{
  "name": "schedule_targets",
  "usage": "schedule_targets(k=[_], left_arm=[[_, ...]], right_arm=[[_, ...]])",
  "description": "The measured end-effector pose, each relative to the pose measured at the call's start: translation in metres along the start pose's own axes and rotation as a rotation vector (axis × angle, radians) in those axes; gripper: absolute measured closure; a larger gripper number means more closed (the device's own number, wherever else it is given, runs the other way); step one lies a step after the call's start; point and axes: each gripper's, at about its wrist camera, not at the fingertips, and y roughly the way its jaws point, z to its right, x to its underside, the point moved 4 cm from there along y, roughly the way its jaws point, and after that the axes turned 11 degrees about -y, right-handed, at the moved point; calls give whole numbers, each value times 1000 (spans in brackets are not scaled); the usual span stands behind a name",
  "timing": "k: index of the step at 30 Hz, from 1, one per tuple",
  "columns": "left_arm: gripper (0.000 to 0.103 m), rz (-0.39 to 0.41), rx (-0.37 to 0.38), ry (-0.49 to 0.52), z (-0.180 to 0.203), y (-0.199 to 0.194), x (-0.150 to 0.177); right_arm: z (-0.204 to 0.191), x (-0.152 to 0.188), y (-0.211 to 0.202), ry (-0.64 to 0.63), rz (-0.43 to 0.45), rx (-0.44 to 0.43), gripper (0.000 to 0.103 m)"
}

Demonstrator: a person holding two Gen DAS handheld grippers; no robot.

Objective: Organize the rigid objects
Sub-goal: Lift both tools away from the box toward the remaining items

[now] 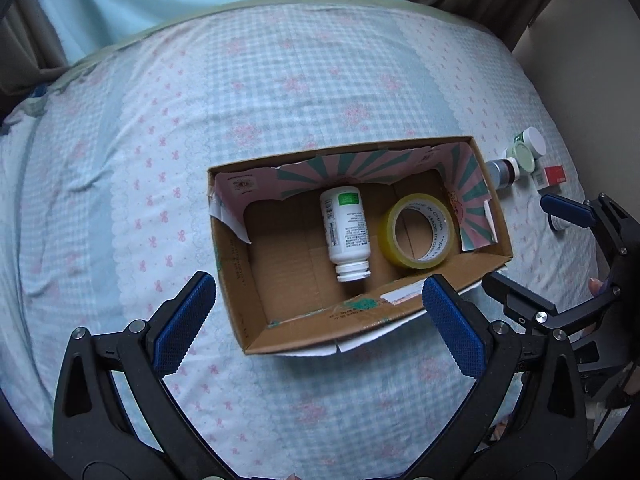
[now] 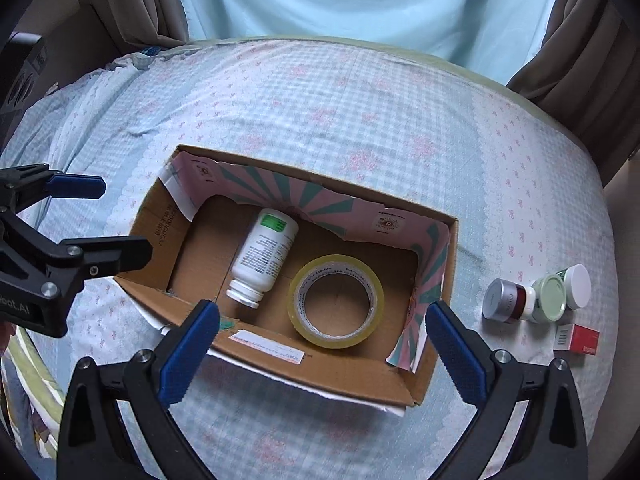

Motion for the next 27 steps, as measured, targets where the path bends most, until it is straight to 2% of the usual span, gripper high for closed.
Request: schedule_targets(k=[8,14,21,27], left_arm=[[0,112,14,7,20,-79,34],[0,142,63,40,63,-107,62],[0,133,125,73,135,-117,88],[0,147,101,96,208,-106,96]], right_arm=[[-12,20,-84,108,41,63,0],[-4,60,-137,175,58,142,0],[39,117,-180,283,76,212,0],[102,165,-196,336,102,238,0]])
